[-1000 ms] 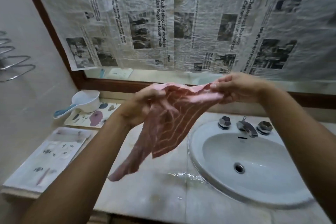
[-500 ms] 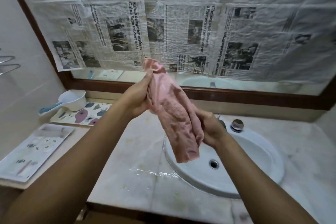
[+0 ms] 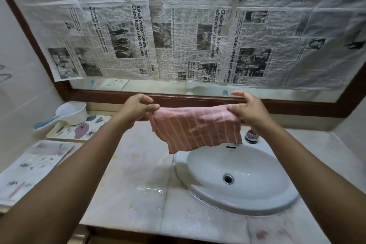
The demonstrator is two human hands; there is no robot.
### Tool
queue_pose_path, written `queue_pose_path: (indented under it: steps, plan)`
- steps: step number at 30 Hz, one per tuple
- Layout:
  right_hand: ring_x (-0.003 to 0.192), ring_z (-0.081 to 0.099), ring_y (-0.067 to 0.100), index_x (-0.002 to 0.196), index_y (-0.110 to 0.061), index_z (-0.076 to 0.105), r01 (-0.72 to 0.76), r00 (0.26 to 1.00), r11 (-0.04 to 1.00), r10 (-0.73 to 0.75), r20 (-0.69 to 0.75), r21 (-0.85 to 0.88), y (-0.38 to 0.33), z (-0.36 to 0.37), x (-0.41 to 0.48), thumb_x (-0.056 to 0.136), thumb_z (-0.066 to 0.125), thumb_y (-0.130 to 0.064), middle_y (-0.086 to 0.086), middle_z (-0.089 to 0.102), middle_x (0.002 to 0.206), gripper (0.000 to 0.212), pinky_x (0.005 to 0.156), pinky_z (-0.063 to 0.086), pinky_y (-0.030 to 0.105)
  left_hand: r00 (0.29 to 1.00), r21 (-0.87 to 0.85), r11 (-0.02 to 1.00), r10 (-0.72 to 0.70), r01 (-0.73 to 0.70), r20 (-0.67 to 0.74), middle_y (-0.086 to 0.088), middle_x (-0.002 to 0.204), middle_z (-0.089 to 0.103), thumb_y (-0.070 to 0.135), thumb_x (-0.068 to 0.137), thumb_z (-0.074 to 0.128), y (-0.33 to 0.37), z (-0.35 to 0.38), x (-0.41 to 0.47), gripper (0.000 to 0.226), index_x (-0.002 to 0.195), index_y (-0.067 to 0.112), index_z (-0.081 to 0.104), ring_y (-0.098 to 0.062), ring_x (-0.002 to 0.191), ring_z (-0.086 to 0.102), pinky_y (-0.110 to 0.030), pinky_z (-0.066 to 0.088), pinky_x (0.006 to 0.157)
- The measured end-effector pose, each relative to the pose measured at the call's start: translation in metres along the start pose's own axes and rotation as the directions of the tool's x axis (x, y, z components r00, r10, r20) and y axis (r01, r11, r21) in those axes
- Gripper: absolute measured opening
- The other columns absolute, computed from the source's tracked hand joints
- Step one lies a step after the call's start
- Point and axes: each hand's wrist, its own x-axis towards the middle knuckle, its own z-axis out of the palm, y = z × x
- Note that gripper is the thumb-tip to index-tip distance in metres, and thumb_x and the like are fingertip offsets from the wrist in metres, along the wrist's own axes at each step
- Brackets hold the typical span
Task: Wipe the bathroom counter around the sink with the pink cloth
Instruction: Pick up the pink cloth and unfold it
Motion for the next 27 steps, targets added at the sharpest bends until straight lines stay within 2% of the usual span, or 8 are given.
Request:
queue_pose_path:
  steps: [3, 6, 10, 14, 18, 20, 24, 27]
  plan:
    - [0.088, 0.075, 0.021, 0.109, -0.017, 0.079, 0.064, 0.998, 0.998, -0.064, -0.008, 0.004, -0.002, 0.0, -0.002, 0.093, 0.076, -0.005, 0.01, 0.08, 0.102, 0.021, 0.071, 0.065, 0.028, 0.995, -0.035, 0.995, 0.087, -0.089, -0.045, -0.008, 0.092, 0.068, 0.011, 0.092, 0.076, 0.002, 0.004, 0.004, 0.016, 0.105, 0.013, 0.068, -0.02, 0.079, 0.064, -0.035, 0.054, 0.075]
    - [0.095, 0.078, 0.023, 0.11, -0.023, 0.08, 0.103, 0.995, 0.982, -0.102, 0.009, -0.156, 0.003, 0.0, 0.001, 0.084, 0.084, -0.006, -0.002, 0.08, 0.096, 0.031, 0.081, 0.066, 0.035, 0.967, 0.193, 0.953, 0.207, -0.234, 0.15, 0.0, 0.086, 0.065, 0.011, 0.084, 0.083, 0.008, 0.012, -0.005, 0.02, 0.099, 0.019, 0.072, -0.013, 0.074, 0.06, -0.026, 0.048, 0.066]
    - [0.106, 0.072, 0.019, 0.137, -0.022, 0.069, 0.157, 0.987, 0.879, -0.128, 0.096, -0.449, -0.001, 0.001, -0.003, 0.071, 0.094, -0.016, 0.0, 0.076, 0.12, 0.071, 0.098, 0.058, 0.036, 0.916, 0.634, 0.661, 0.292, -0.401, 0.275, 0.006, 0.097, 0.053, 0.004, 0.071, 0.084, 0.013, 0.025, -0.009, 0.041, 0.106, 0.024, 0.074, -0.013, 0.088, 0.059, -0.027, 0.053, 0.068]
    - [0.13, 0.06, 0.029, 0.144, -0.02, 0.064, 0.231, 0.973, 0.688, -0.168, 0.158, -0.688, -0.001, -0.001, -0.005, 0.084, 0.079, -0.009, 0.007, 0.066, 0.138, 0.064, 0.11, 0.044, 0.034, 0.905, 0.744, 0.519, 0.3, -0.421, 0.302, 0.001, 0.102, 0.058, 0.001, 0.082, 0.068, 0.01, 0.024, -0.006, 0.033, 0.101, 0.025, 0.079, -0.019, 0.099, 0.06, -0.029, 0.046, 0.075]
    - [0.099, 0.068, 0.033, 0.099, -0.02, 0.074, 0.338, 0.94, 0.506, -0.138, 0.312, -0.794, 0.005, -0.004, -0.002, 0.09, 0.063, -0.007, 0.007, 0.066, 0.102, 0.018, 0.084, 0.057, 0.04, 0.917, 0.792, 0.474, 0.294, -0.386, 0.271, 0.004, 0.079, 0.075, 0.004, 0.082, 0.067, 0.01, 0.018, -0.004, 0.023, 0.084, 0.021, 0.082, -0.019, 0.089, 0.07, -0.024, 0.045, 0.069]
    - [0.084, 0.065, 0.029, 0.075, -0.021, 0.065, 0.357, 0.929, 0.486, -0.091, 0.359, -0.798, 0.005, -0.003, -0.002, 0.093, 0.06, -0.009, 0.004, 0.062, 0.086, 0.022, 0.07, 0.053, 0.037, 0.912, 0.795, 0.454, 0.276, -0.402, 0.303, 0.004, 0.079, 0.079, 0.004, 0.082, 0.067, 0.009, 0.017, -0.004, 0.023, 0.083, 0.02, 0.083, -0.017, 0.087, 0.071, -0.025, 0.05, 0.069]
    - [0.072, 0.064, 0.024, 0.058, -0.015, 0.06, 0.348, 0.923, 0.611, -0.089, 0.375, -0.711, 0.009, -0.017, -0.003, 0.087, 0.063, -0.013, 0.01, 0.065, 0.075, 0.03, 0.062, 0.047, 0.036, 0.919, 0.802, 0.456, 0.271, -0.385, 0.287, -0.005, 0.089, 0.08, 0.017, 0.09, 0.074, 0.004, 0.004, -0.001, 0.01, 0.091, 0.017, 0.084, -0.025, 0.09, 0.071, -0.033, 0.052, 0.074]
    - [0.074, 0.068, 0.018, 0.081, -0.009, 0.078, 0.172, 0.926, 0.931, -0.042, 0.374, -0.321, 0.011, -0.036, -0.007, 0.093, 0.068, -0.008, 0.012, 0.075, 0.08, 0.015, 0.071, 0.052, 0.034, 0.949, 0.49, 0.816, 0.222, -0.307, 0.225, -0.005, 0.102, 0.081, 0.018, 0.094, 0.074, -0.002, -0.011, -0.003, 0.016, 0.106, 0.012, 0.083, -0.016, 0.096, 0.073, -0.033, 0.057, 0.092]
